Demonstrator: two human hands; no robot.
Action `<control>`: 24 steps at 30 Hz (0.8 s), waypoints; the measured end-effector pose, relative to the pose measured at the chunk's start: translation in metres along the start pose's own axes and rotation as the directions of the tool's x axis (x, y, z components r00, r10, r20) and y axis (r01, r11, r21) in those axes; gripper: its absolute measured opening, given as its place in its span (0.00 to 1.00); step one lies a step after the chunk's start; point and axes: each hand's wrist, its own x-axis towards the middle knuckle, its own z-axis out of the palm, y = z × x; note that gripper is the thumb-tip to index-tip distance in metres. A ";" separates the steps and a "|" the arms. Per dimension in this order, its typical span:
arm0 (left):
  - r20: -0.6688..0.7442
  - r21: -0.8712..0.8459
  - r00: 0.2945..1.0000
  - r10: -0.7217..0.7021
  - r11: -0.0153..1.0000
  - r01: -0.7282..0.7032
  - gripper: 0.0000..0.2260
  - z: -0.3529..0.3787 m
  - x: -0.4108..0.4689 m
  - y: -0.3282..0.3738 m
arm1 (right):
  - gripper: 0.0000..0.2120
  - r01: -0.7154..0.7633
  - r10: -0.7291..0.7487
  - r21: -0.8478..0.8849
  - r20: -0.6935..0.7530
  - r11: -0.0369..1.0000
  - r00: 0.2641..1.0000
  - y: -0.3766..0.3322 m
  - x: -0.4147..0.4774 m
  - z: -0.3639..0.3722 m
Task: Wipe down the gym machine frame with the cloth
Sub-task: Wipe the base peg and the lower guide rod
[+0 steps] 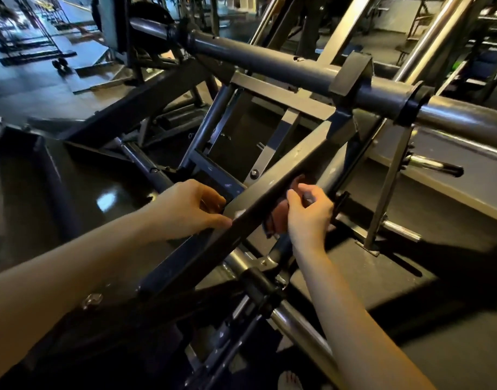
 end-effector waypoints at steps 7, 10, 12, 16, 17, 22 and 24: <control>0.052 0.158 0.998 -0.040 0.987 0.031 0.17 0.005 -0.032 -0.038 | 0.08 0.226 -0.196 -0.040 0.368 0.973 0.909 0.036 -0.139 0.020; 0.010 0.221 0.999 -0.035 0.975 0.032 0.12 0.010 -0.041 -0.043 | 0.10 0.323 -0.284 -0.043 0.382 0.945 0.880 0.045 -0.143 0.022; -0.032 0.227 0.999 -0.011 0.974 0.018 0.12 0.013 -0.043 -0.045 | 0.12 0.297 -0.258 -0.095 0.298 0.950 0.919 0.041 -0.118 0.020; -0.035 0.262 0.999 0.032 0.965 -0.021 0.13 0.015 -0.040 -0.049 | 0.06 0.117 -0.102 -0.104 0.139 0.988 0.985 0.030 -0.080 0.017; -0.039 0.272 0.998 0.041 0.962 -0.029 0.14 0.015 -0.040 -0.050 | 0.05 0.088 -0.076 -0.103 0.117 0.991 0.990 0.029 -0.083 0.019; -0.025 0.238 0.999 0.039 0.971 -0.031 0.17 0.013 -0.042 -0.051 | 0.13 0.186 -0.125 -0.122 0.394 0.975 0.911 0.033 -0.151 0.023; -0.018 0.228 0.999 0.042 0.973 -0.036 0.18 0.014 -0.044 -0.051 | 0.12 0.234 -0.165 -0.120 0.416 0.965 0.894 0.036 -0.146 0.023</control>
